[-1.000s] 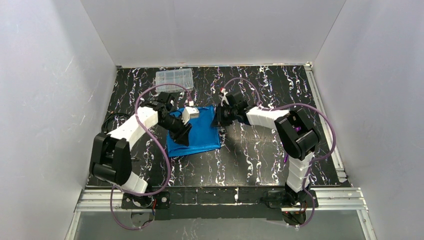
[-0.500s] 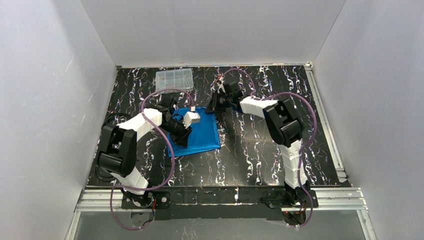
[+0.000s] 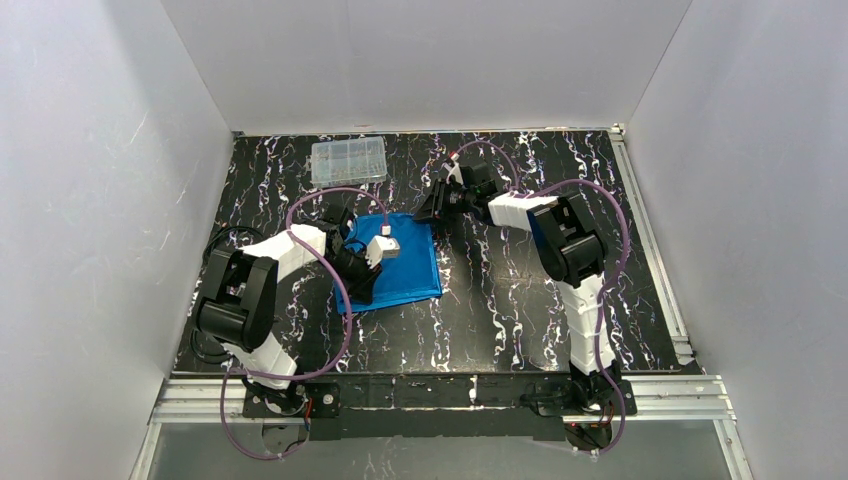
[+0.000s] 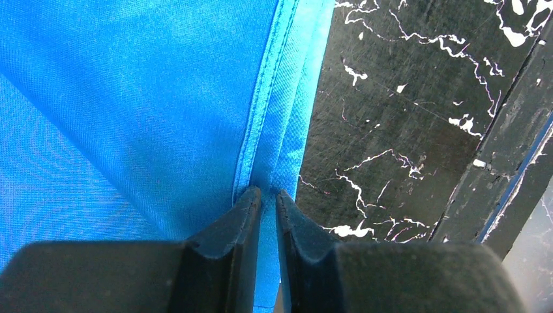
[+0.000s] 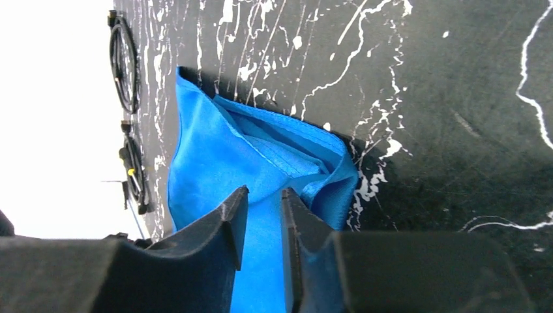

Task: Fold the napkin into a case and place the utensils inside
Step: Smooth out the upper triangle-folded napkin at the center of the board.

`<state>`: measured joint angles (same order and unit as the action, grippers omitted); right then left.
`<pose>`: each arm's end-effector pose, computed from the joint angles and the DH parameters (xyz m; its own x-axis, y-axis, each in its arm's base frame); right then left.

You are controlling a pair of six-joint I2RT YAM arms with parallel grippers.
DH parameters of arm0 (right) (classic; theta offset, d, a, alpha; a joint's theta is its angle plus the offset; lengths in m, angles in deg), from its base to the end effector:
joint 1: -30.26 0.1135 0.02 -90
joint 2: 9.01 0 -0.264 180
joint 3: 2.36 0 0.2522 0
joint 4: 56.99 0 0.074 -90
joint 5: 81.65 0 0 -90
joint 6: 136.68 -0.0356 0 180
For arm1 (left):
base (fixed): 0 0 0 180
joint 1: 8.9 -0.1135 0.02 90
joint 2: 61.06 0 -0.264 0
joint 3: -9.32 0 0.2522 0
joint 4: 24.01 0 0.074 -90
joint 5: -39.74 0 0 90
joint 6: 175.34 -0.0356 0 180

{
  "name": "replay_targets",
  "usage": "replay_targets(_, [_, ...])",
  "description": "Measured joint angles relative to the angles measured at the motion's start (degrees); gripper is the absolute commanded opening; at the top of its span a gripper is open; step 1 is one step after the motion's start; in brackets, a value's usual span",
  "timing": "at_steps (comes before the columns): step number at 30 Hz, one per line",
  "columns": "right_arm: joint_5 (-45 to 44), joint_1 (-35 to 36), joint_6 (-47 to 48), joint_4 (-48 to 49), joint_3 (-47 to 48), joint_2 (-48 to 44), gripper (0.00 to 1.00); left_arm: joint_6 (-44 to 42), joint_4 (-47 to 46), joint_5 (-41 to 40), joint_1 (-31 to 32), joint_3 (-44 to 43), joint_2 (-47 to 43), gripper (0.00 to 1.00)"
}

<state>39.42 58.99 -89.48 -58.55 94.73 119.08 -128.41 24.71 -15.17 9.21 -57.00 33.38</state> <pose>0.4183 0.2503 0.1352 -0.8852 0.1785 -0.4297 -0.2613 0.5735 0.7764 0.2658 -0.1085 0.1574 -0.4175 0.7244 -0.5486 0.9087 0.3317 -0.2534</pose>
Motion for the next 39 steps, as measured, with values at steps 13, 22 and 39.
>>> replay_targets(13, [2.03,0.50,-0.09,4.44,-16.81,-15.32,0.25,2.84,4.02,3.15,0.00,-2.29,-4.37,0.33])
replay_targets(22, [0.72,4.52,4.20,1.16,-25.94,-18.97,0.20,1.97,6.97,2.36,0.00,-4.44,-10.54,0.38])
replay_targets(39, [-9.97,5.86,21.44,-22.82,-17.86,-22.95,0.27,-5.60,3.54,-7.06,0.00,4.57,-12.28,0.51])
